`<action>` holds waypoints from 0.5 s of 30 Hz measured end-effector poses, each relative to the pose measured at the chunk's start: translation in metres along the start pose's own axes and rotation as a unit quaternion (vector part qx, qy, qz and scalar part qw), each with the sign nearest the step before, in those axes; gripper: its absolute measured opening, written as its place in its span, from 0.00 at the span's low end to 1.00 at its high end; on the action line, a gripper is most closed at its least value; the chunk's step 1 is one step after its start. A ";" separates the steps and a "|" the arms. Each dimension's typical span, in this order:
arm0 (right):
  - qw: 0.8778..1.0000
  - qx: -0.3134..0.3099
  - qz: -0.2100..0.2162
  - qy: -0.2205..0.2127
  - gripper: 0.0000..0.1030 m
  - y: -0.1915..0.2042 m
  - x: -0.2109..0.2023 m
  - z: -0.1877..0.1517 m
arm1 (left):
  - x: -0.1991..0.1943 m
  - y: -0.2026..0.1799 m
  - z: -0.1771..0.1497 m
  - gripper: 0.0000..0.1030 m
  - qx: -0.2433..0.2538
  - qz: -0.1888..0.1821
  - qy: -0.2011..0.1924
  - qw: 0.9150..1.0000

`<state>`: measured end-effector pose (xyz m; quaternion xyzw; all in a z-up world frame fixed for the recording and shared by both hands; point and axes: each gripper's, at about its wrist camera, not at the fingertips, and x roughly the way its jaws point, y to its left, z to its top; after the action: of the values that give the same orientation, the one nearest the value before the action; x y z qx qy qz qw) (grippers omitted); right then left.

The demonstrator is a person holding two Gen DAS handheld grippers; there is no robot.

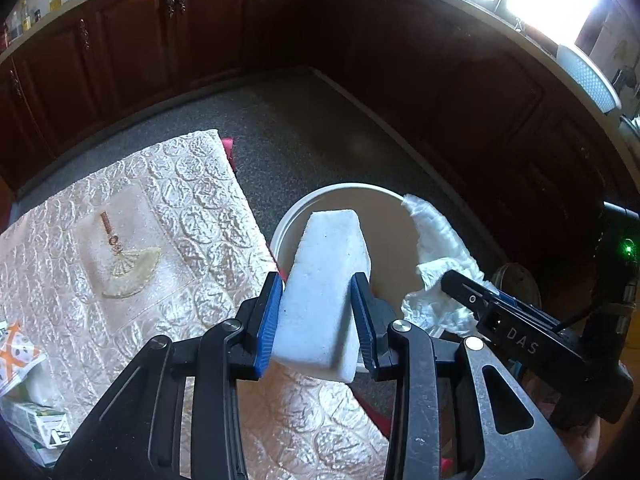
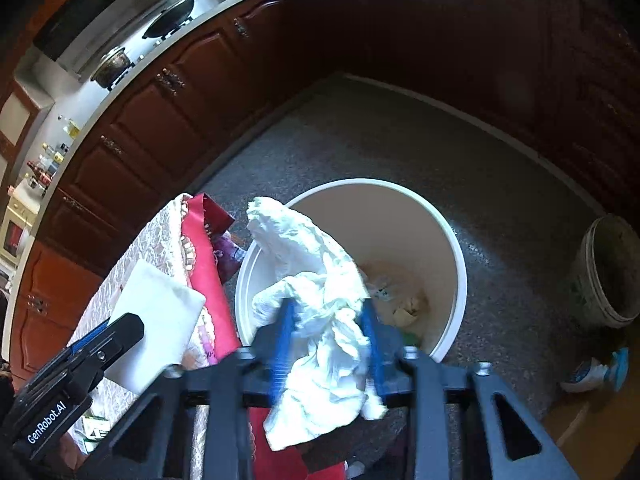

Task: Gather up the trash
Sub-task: 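Carry both items over the white bucket and open both tools to drop them, then return both open tools over the table toward the snack bags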

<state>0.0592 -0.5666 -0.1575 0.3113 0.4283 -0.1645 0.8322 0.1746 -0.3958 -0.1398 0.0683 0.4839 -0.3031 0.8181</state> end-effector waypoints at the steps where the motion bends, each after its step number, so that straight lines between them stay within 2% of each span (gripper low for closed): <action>1: 1.000 0.006 0.005 -0.005 0.48 -0.003 -0.001 0.000 | 0.000 -0.001 0.000 0.35 -0.003 -0.003 -0.002 1.000; 3: 1.000 0.007 0.004 -0.009 0.48 -0.005 -0.003 0.000 | 0.001 0.000 0.000 0.45 -0.007 -0.006 -0.001 1.000; 4: 1.000 0.007 0.003 -0.008 0.48 -0.006 -0.004 -0.001 | 0.002 0.001 0.000 0.54 -0.009 -0.008 0.000 1.000; 15: 1.000 -0.005 0.005 -0.004 0.48 0.004 -0.008 -0.007 | -0.011 0.012 -0.009 0.54 -0.027 -0.003 -0.001 1.000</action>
<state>0.0523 -0.5590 -0.1527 0.3085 0.4241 -0.1590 0.8364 0.1708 -0.3775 -0.1374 0.0445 0.4914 -0.2922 0.8192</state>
